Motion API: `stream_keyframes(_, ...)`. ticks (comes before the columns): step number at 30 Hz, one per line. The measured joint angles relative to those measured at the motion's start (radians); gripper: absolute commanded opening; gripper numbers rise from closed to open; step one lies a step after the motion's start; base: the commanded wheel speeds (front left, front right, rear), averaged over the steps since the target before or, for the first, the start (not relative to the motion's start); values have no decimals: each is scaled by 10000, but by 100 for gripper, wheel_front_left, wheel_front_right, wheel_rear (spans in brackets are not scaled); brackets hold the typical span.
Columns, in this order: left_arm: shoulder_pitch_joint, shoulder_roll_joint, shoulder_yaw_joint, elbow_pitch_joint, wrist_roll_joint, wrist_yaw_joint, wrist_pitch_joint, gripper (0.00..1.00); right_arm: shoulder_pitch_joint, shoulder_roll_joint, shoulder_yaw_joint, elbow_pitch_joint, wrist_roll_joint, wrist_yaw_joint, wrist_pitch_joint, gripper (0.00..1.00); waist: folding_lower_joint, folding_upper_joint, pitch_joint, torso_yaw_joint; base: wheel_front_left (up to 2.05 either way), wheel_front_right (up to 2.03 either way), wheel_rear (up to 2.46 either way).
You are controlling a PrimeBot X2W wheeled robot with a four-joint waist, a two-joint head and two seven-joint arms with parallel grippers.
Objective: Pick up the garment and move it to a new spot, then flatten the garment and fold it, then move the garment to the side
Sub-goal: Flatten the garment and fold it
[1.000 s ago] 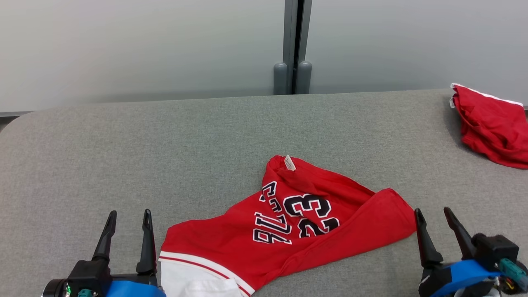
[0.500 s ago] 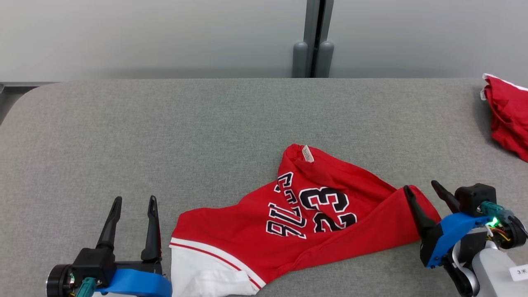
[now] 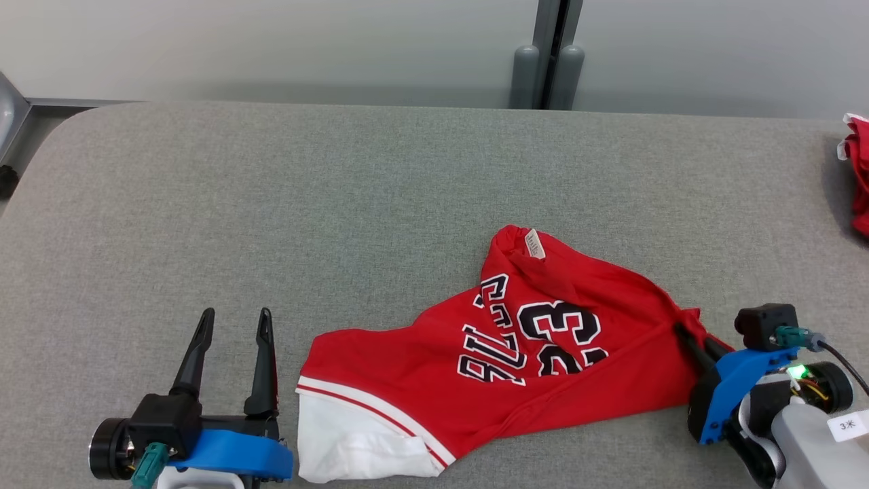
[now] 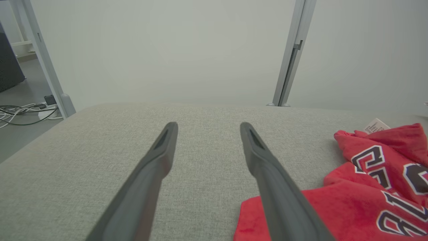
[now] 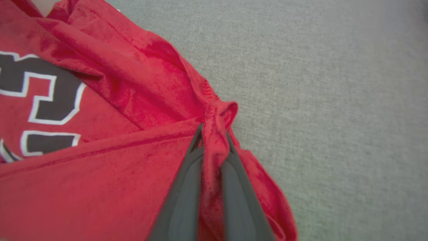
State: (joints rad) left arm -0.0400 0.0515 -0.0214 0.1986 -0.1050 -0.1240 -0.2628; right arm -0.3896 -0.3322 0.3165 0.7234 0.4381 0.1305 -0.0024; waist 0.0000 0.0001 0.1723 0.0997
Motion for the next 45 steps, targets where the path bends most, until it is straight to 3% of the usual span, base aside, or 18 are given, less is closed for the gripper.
stream_keyframes(8,-102,0,-173,4,-113,59,0,100,-1390,-128,-222,278,-288,2,-1904,0,0,1,140,174,0,0,0)
stream_keyframes(17,-152,-2,-199,35,-240,188,0,100,-2068,267,-48,928,-594,2,-2518,0,1,1,53,105,0,0,0)
stream_keyframes(20,-16,-2,-199,38,-299,230,0,100,-1476,244,-2,621,-589,2,-2573,0,0,0,-65,-8,0,0,0)
stream_keyframes(27,234,-4,-182,21,-360,265,0,100,1111,165,-690,-1557,-872,2,-2591,0,0,0,-358,-497,0,0,0)
stream_keyframes(34,374,-6,-232,12,-360,253,0,100,3606,642,-1440,-3289,-1197,2,-2592,0,-1,0,-646,-803,0,0,0)
stream_keyframes(40,497,-6,-240,23,-359,249,0,100,4786,1145,-1852,-3894,-1517,2,-2591,0,-1,-1,-794,-891,0,0,0)
stream_keyframes(42,562,-8,-249,35,-359,245,0,100,4882,1197,-1985,-3988,-1557,2,-2591,100,-1,-2,-832,-910,0,0,0)
stream_keyframes(45,573,-8,-263,50,-360,219,0,100,4942,1198,-2165,-4261,-1634,2,-2592,100,-1,-1,-889,-919,0,0,0)
